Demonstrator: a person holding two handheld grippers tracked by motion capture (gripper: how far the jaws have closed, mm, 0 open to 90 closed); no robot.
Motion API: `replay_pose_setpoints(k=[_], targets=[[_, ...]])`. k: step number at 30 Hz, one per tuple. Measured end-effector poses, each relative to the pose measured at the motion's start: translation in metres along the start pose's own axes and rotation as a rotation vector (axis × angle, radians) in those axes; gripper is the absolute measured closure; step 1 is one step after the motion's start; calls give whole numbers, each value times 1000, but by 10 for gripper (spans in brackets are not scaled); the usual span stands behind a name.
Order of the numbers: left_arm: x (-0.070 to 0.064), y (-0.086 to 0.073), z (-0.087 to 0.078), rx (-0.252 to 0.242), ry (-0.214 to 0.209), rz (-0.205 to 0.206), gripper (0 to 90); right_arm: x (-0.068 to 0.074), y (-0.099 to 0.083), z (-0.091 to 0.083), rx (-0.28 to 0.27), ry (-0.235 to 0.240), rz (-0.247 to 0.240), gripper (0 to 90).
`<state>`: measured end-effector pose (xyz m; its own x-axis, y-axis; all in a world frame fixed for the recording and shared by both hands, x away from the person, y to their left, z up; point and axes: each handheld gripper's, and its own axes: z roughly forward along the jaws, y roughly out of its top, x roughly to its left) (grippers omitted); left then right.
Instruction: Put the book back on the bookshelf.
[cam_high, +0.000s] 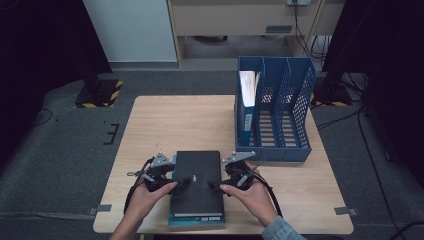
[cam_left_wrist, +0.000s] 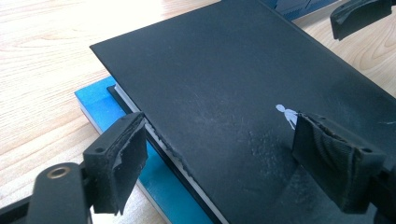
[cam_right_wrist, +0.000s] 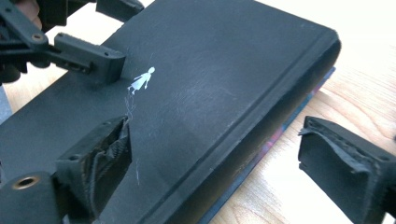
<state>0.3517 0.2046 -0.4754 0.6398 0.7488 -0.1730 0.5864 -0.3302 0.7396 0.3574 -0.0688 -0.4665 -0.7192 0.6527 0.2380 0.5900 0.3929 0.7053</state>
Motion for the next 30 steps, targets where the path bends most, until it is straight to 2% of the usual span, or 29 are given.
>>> replay_pose_setpoints(k=[8,16,18,21,24,30], targets=[[1,9,8,17,-8,23,170,-5,-3,10,22,-1,-1,91],[-1,20,17,41,-19,55,166,-16,-5,13,33,31,44,57],[0,20,17,40,-22,51,161,-16,-6,13,32,36,49,52],[3,19,20,43,-28,24,118,-18,-7,15,27,47,58,44],[5,19,24,42,-65,-5,114,-19,-8,17,21,55,68,30],[5,21,28,55,-91,-20,108,-23,-12,21,0,86,106,8]])
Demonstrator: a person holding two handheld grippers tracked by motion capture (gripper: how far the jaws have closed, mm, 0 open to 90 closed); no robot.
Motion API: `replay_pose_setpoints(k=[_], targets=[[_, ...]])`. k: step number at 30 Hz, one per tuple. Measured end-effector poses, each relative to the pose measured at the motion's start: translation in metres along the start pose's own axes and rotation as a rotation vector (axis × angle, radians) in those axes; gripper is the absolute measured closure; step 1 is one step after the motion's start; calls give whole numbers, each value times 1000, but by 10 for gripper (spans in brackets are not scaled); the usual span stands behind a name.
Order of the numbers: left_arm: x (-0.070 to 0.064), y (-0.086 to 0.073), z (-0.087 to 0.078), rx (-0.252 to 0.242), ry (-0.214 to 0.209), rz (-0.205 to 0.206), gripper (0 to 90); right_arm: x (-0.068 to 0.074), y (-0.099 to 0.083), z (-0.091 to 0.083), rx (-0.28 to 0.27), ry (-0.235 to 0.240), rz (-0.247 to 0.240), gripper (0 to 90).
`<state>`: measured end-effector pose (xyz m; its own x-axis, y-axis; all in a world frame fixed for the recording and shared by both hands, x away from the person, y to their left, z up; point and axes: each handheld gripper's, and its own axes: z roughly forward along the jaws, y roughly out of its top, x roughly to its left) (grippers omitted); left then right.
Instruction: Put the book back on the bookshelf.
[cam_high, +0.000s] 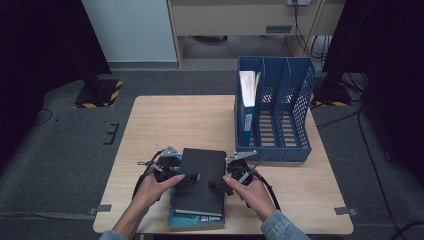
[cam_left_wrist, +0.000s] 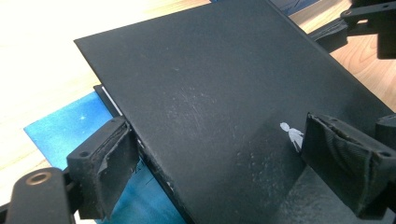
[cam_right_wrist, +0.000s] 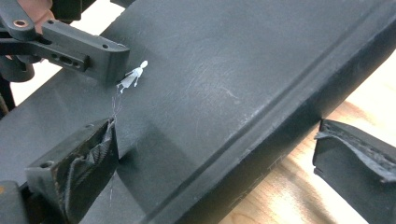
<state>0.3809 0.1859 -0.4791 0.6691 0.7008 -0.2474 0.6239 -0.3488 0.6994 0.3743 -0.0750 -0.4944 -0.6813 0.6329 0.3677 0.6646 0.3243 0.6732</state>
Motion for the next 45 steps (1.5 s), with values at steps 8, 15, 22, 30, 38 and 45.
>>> replay_pose_setpoints(k=[8,15,22,30,38,45], targets=[[0,4,1,29,5,7,108,-5,-4,2,-21,31,32,3],[0,6,2,27,-4,14,109,-10,-10,3,-50,64,78,2],[1,8,4,29,-9,19,108,-16,-13,5,-53,101,116,1],[2,9,6,30,-22,23,108,-25,-12,12,-33,179,163,1],[4,9,4,20,-28,8,137,-25,-9,13,-26,188,163,6],[4,15,-15,-48,-16,7,300,-17,2,0,-32,155,93,64]])
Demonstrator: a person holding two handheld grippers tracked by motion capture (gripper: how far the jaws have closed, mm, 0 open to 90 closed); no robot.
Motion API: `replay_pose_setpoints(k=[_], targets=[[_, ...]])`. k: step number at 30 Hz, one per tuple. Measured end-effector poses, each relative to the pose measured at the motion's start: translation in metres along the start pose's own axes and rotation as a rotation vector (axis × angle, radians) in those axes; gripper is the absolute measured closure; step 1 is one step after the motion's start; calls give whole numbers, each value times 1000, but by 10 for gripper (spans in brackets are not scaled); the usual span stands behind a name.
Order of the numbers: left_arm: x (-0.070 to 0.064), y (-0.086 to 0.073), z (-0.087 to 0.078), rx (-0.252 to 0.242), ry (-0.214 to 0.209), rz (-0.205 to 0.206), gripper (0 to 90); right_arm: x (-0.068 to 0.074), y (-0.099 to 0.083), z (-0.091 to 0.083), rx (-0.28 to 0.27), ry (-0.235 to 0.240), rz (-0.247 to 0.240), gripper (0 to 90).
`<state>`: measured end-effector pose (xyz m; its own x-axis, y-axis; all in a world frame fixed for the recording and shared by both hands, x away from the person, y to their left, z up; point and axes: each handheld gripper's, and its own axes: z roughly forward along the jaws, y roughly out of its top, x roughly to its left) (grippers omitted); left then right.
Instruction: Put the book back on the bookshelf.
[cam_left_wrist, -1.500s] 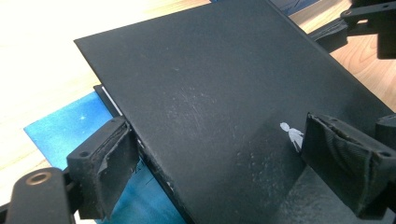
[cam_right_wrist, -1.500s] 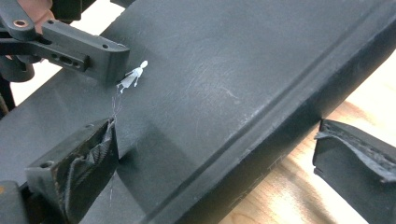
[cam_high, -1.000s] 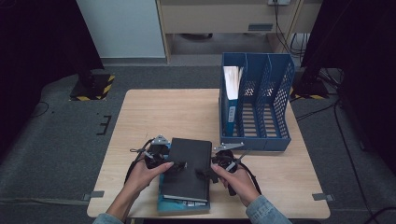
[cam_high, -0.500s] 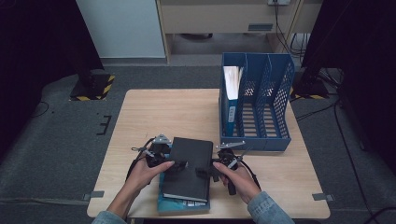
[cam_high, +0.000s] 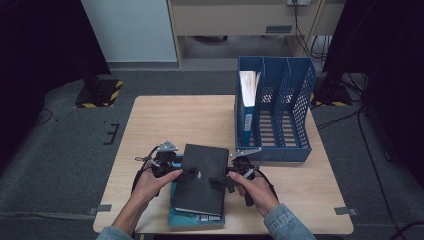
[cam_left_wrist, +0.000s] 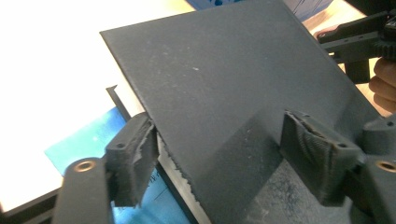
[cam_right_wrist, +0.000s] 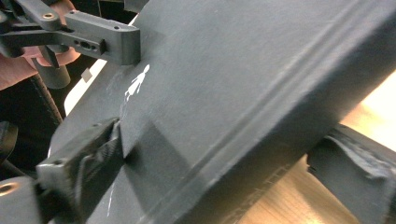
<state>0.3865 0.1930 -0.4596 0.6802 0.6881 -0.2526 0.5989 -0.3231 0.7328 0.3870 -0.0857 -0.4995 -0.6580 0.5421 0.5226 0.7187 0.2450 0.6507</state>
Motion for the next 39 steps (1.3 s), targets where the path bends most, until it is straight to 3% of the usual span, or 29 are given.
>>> replay_pose_setpoints(k=[4,8,13,25,31,39], targets=[[-1,6,-9,-20,4,15,379,6,7,-8,-18,-25,-37,102],[-4,16,-22,-26,24,54,419,17,18,-16,-19,-67,-98,136],[-3,21,-34,-46,31,63,481,25,29,-22,-24,-91,-136,183],[-5,35,-54,-51,84,105,535,45,55,-29,-25,-159,-227,247],[-6,40,-59,-52,102,122,558,51,64,-32,-8,-191,-260,264],[-8,44,-61,-53,103,137,580,53,69,-35,-3,-204,-268,275]])
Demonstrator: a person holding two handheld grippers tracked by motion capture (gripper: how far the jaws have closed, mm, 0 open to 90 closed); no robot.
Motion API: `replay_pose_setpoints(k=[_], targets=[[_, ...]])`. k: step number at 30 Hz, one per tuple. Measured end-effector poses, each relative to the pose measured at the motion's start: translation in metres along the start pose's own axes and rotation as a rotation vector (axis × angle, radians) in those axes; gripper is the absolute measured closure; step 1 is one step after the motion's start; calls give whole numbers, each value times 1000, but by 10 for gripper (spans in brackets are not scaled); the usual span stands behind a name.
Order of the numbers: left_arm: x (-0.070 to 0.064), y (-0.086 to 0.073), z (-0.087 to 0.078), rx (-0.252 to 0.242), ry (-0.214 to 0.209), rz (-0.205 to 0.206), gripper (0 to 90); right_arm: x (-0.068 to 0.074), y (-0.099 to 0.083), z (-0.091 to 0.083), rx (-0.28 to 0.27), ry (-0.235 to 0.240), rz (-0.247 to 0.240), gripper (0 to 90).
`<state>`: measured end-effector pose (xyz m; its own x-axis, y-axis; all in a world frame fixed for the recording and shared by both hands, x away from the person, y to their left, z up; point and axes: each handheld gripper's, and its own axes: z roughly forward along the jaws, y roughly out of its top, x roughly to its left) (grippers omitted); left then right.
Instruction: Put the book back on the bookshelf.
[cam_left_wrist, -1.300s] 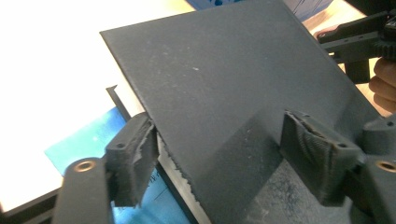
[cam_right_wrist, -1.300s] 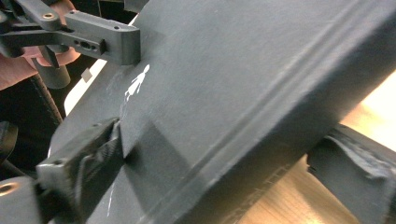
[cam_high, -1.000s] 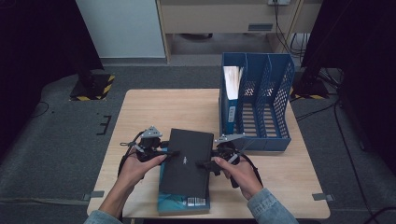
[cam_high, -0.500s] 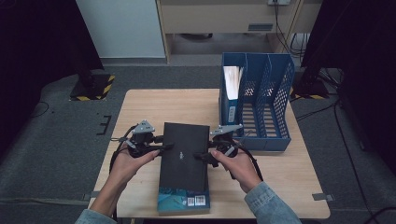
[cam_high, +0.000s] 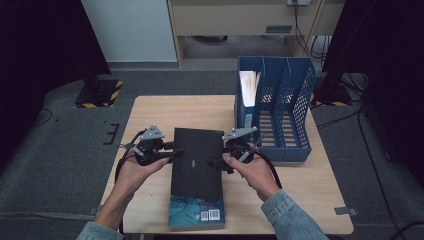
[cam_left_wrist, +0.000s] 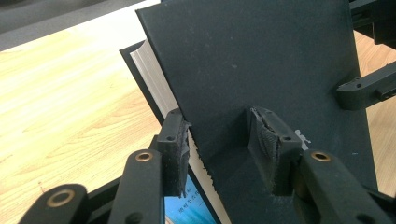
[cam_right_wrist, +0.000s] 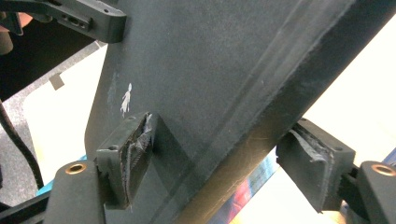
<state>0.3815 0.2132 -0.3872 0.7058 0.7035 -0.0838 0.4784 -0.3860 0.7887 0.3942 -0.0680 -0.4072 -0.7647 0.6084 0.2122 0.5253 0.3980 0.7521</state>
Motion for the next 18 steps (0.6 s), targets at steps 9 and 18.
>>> replay_pose_setpoints(k=[9,18], targets=[[1,5,-1,-1,18,4,594,0,4,-1,0,-13,-3,290],[2,9,-2,-2,26,17,625,-4,9,-1,2,-21,-5,306]])
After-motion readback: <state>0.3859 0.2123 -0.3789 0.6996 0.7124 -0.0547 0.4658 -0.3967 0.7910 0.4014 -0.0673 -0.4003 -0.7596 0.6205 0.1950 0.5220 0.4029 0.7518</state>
